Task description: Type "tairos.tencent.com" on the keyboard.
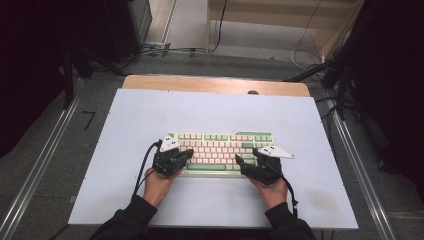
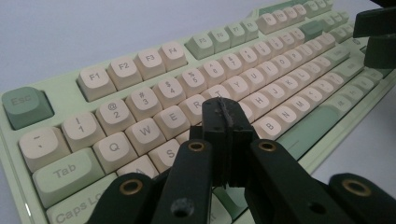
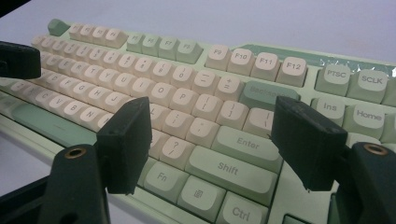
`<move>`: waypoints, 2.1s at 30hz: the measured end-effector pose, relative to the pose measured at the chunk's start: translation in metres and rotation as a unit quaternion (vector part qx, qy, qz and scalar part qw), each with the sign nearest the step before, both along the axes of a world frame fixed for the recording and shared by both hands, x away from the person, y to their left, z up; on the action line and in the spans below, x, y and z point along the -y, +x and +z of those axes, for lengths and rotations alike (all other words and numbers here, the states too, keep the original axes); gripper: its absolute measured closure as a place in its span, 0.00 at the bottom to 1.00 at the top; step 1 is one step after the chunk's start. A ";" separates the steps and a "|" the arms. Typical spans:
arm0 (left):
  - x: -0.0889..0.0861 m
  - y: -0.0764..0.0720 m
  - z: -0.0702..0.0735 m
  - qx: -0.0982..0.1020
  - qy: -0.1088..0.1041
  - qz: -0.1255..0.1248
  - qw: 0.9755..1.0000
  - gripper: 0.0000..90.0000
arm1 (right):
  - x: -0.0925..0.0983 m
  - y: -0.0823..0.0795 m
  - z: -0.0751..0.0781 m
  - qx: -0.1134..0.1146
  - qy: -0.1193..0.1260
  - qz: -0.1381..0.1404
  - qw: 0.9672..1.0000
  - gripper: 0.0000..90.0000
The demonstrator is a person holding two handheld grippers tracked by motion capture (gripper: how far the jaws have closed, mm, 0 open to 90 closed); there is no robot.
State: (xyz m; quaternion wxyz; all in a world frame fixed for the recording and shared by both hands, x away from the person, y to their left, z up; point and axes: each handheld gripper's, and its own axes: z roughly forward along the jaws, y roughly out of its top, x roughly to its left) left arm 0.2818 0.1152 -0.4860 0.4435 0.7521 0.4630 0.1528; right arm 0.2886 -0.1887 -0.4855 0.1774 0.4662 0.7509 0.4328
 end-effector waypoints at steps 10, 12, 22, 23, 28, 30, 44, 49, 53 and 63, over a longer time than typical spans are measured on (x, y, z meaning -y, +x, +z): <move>-0.003 0.008 -0.001 0.002 0.003 0.015 1.000 1.00 | 0.003 -0.003 -0.001 0.001 -0.006 -0.006 1.000 0.31; -0.003 0.010 -0.001 0.003 0.003 0.019 1.000 1.00 | 0.005 -0.004 -0.001 0.001 -0.007 -0.008 1.000 0.31; 0.000 0.019 -0.003 0.004 0.012 0.028 1.000 1.00 | 0.011 -0.008 -0.001 0.000 -0.007 -0.020 1.000 0.31; 0.000 0.019 -0.003 0.003 0.015 0.027 1.000 1.00 | 0.012 -0.009 -0.001 0.000 -0.007 -0.021 1.000 0.31; 0.003 0.023 -0.005 -0.003 0.025 0.029 0.999 1.00 | 0.016 -0.010 -0.001 0.001 -0.008 -0.026 1.000 0.31; 0.003 0.023 -0.006 -0.005 0.027 0.029 0.999 1.00 | 0.016 -0.011 -0.001 -0.001 -0.007 -0.027 1.000 0.31; 0.004 0.023 -0.007 -0.010 0.027 0.024 0.999 0.99 | 0.016 -0.010 -0.002 -0.001 -0.010 -0.028 1.000 0.31; 0.003 0.019 -0.001 0.006 0.014 0.023 1.000 0.97 | 0.016 -0.010 -0.002 -0.001 -0.009 -0.028 1.000 0.31; 0.001 0.015 0.004 0.021 0.004 0.025 0.999 0.82 | 0.015 -0.009 -0.002 0.000 -0.009 -0.026 1.000 0.31; -0.007 0.008 0.005 0.026 -0.004 0.041 0.999 0.44 | 0.006 -0.007 -0.001 0.011 -0.012 -0.013 1.000 0.42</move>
